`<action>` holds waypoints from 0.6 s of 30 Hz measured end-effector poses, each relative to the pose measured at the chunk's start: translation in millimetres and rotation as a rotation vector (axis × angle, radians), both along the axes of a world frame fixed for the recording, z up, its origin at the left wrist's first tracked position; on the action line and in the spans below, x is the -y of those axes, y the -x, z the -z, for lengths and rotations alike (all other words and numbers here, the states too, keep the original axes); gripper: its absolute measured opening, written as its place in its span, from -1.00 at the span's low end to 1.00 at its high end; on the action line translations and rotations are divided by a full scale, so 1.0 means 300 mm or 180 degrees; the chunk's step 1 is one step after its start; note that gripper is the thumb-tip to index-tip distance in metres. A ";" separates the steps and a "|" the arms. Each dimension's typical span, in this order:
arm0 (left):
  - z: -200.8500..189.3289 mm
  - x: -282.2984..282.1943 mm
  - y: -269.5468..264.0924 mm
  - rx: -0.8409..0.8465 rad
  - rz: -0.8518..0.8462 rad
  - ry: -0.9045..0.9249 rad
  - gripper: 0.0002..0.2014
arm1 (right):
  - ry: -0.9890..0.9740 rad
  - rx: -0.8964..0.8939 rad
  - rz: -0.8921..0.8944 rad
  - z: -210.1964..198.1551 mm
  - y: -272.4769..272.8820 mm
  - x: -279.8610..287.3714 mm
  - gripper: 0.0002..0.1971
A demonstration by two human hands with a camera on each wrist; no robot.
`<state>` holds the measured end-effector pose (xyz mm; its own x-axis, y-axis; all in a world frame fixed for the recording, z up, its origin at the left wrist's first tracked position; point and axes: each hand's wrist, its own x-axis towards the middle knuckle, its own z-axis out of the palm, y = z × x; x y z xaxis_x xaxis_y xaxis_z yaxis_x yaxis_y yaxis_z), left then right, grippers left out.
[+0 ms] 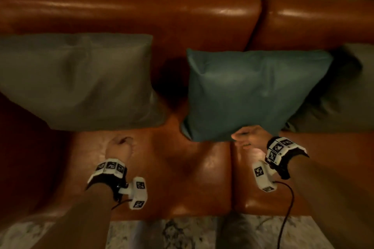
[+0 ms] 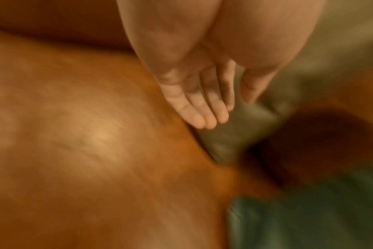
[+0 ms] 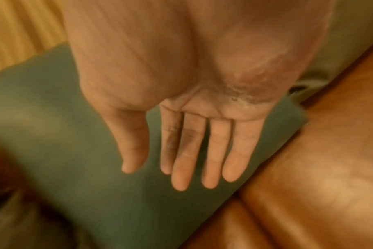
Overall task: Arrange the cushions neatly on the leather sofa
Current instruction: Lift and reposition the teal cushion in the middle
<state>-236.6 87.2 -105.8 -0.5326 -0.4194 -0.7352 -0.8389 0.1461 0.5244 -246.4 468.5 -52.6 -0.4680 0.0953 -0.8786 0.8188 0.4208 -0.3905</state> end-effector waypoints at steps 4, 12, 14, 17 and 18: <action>-0.061 -0.430 0.106 -0.0576 0.0389 -0.0443 -0.70 | -0.0726 -0.0316 -0.0024 -0.024 0.043 -0.372 -0.67; -0.171 -0.757 0.302 -0.0906 -0.0130 -0.1810 -0.32 | -0.0068 -0.0862 0.1020 -0.065 0.228 -0.643 0.12; -0.183 -0.768 0.308 -0.0897 -0.0206 -0.1893 -0.25 | 0.0343 -0.0943 0.1285 -0.067 0.248 -0.613 -0.01; -0.200 -0.788 0.309 -0.1105 -0.0160 -0.1994 -0.28 | 0.0535 -0.1277 0.1400 -0.080 0.241 -0.581 -0.22; -0.202 -0.787 0.305 -0.1169 -0.0145 -0.1925 -0.29 | 0.0547 -0.1415 0.1423 -0.080 0.224 -0.581 -0.25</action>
<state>-328.2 323.4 -45.3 -0.7823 -0.0222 -0.6225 -0.5907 -0.2911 0.7526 -313.6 642.7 -28.5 -0.7380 0.2406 -0.6304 0.6453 -0.0215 -0.7637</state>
